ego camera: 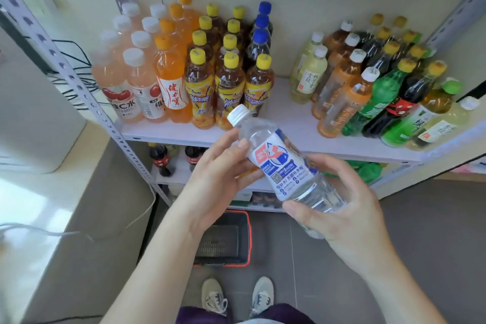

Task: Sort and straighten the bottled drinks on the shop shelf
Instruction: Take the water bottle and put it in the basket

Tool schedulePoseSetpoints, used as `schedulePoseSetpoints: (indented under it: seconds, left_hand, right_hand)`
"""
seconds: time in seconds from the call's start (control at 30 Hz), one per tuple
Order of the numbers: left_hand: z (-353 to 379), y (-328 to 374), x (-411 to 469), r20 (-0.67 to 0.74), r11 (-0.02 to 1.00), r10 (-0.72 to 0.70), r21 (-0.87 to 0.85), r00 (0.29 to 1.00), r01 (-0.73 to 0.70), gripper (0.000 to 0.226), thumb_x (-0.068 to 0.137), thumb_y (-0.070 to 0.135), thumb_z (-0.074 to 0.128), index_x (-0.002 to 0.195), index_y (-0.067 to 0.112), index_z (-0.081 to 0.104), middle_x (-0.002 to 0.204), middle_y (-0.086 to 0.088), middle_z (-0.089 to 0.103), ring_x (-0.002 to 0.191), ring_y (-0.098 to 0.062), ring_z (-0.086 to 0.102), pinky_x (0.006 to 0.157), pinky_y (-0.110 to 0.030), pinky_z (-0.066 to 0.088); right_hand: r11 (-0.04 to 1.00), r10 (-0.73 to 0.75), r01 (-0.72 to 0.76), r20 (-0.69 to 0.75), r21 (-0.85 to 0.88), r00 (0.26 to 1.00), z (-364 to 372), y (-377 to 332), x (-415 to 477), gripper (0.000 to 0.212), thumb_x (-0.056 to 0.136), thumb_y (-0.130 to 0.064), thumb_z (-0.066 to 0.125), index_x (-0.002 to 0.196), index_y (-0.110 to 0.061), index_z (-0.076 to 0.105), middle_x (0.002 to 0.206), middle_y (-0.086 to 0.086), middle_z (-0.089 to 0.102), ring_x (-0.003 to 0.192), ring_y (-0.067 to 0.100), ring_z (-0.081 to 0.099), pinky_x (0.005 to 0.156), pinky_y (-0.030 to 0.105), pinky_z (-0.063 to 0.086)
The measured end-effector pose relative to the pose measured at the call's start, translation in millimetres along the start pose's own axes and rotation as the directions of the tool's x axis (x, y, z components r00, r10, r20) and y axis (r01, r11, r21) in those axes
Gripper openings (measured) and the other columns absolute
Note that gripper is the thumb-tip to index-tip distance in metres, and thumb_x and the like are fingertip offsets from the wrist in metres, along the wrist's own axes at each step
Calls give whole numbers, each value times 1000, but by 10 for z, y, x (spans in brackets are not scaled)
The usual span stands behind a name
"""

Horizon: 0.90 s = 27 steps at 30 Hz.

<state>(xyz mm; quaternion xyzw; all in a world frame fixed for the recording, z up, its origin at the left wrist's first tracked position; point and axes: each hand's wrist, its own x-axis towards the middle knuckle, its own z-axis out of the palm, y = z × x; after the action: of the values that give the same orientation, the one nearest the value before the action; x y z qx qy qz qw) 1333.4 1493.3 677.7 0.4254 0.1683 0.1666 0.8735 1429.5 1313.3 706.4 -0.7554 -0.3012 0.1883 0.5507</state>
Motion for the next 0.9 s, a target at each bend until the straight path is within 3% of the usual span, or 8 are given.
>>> schedulePoseSetpoints:
  seconds: [0.1,0.23,0.4,0.5,0.6,0.73,0.83,0.9]
  left_hand:
    - [3,-127,-8,-106,999,-1,32,994,5,58,80,40,69,129,12,57,117,-13,68,103,-27,68,83,-38,56]
    - [46,-300,16,-262,985,53,175,964,-6,58,76,46,72,122,16,56,111,-14,72,100,-33,71,78,-50,59]
    - [-47,-690,-89,-416,991,32,134,909,27,60,76,49,74,120,15,51,111,-16,72,97,-39,71,82,-59,56]
    - [-219,-930,-182,-496,994,-27,79,868,76,62,78,53,69,123,15,49,117,-15,71,102,-36,70,89,-53,55]
    - [-471,-1110,-325,-561,981,-63,119,825,156,59,87,54,63,116,5,50,112,-20,70,103,-31,70,92,-45,55]
    - [-790,-1456,-523,-645,935,-81,215,760,282,42,82,49,56,89,8,55,81,-11,65,80,-23,63,82,-46,58]
    - [-977,-1803,-668,-718,917,-81,219,692,334,37,84,46,55,81,8,53,77,-8,73,76,-23,72,71,-36,60]
    - [-1207,-2092,-739,-749,886,-61,265,660,382,24,84,47,55,74,25,54,69,-7,72,64,-22,72,58,-28,57]
  right_hand:
    - [999,25,-22,74,-47,997,-89,102,89,76,44,-48,87,115,-47,59,118,-11,64,100,13,67,82,37,57]
    - [990,142,-134,268,-48,953,-278,299,282,86,37,-51,88,116,-54,56,112,-16,62,97,5,67,71,18,54]
    - [811,368,-560,597,169,713,-411,688,561,59,66,-24,86,120,-30,63,116,7,71,101,20,69,83,32,55]
    - [719,423,-635,546,282,723,-236,977,612,46,68,-20,74,113,-15,65,113,16,71,91,25,70,83,46,56]
    - [626,493,-669,461,401,738,49,1247,587,30,73,-18,70,101,-10,67,105,15,70,85,23,70,61,34,58]
    - [626,597,-734,443,265,669,432,1668,609,23,67,-35,74,89,-26,74,99,3,74,77,13,70,63,24,50]
    - [592,645,-786,479,179,595,684,2018,578,14,78,-31,68,89,-28,76,95,1,76,78,10,72,64,23,51]
    - [567,686,-818,494,96,534,910,2382,535,14,89,-25,63,95,-25,75,99,2,76,85,13,73,69,24,53]
